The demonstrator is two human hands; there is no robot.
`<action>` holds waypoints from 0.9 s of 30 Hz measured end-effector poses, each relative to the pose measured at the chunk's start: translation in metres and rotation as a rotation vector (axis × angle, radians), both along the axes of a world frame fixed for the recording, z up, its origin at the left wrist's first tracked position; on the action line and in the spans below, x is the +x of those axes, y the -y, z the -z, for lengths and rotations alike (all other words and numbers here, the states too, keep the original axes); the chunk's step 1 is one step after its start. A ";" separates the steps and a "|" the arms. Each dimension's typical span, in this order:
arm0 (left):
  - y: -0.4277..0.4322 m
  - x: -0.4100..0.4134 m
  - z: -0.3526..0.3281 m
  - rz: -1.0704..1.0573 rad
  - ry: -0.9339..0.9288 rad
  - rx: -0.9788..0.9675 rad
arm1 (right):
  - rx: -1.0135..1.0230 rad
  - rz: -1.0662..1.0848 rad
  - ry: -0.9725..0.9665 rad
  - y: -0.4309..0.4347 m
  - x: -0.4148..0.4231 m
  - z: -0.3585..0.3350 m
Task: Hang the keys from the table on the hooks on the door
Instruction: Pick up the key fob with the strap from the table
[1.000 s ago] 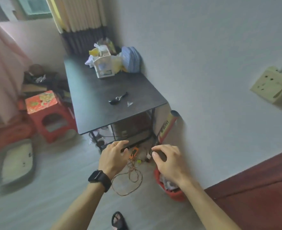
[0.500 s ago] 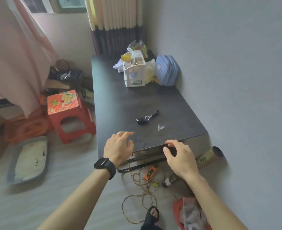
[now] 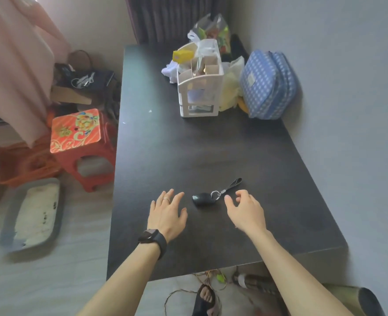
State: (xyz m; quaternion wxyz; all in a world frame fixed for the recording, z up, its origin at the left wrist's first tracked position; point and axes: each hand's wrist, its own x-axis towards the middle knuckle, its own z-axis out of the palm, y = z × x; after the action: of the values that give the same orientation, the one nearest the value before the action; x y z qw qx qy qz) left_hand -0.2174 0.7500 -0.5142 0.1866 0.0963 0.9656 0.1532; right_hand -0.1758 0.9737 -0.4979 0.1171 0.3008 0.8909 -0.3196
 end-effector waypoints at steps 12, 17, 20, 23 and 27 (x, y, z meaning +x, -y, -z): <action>0.012 -0.010 0.069 0.059 0.107 -0.093 | 0.063 0.180 0.170 0.006 -0.062 0.051; 0.014 -0.021 0.054 0.112 0.219 -0.125 | -0.083 0.193 0.081 0.019 -0.039 0.034; 0.009 -0.043 0.017 0.158 0.391 -0.126 | -0.232 0.217 -0.082 0.029 -0.008 0.005; -0.003 -0.048 -0.034 0.123 0.407 0.060 | -0.225 0.206 -0.235 0.039 0.029 -0.035; -0.027 -0.007 -0.112 0.160 0.328 0.410 | -0.154 0.264 -0.371 0.054 0.096 -0.093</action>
State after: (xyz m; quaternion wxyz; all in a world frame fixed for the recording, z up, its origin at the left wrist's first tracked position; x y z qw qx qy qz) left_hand -0.2248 0.7767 -0.4019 0.3286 0.1822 0.8606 0.3439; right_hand -0.0803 0.9193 -0.4052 -0.0688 0.3409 0.8231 -0.4490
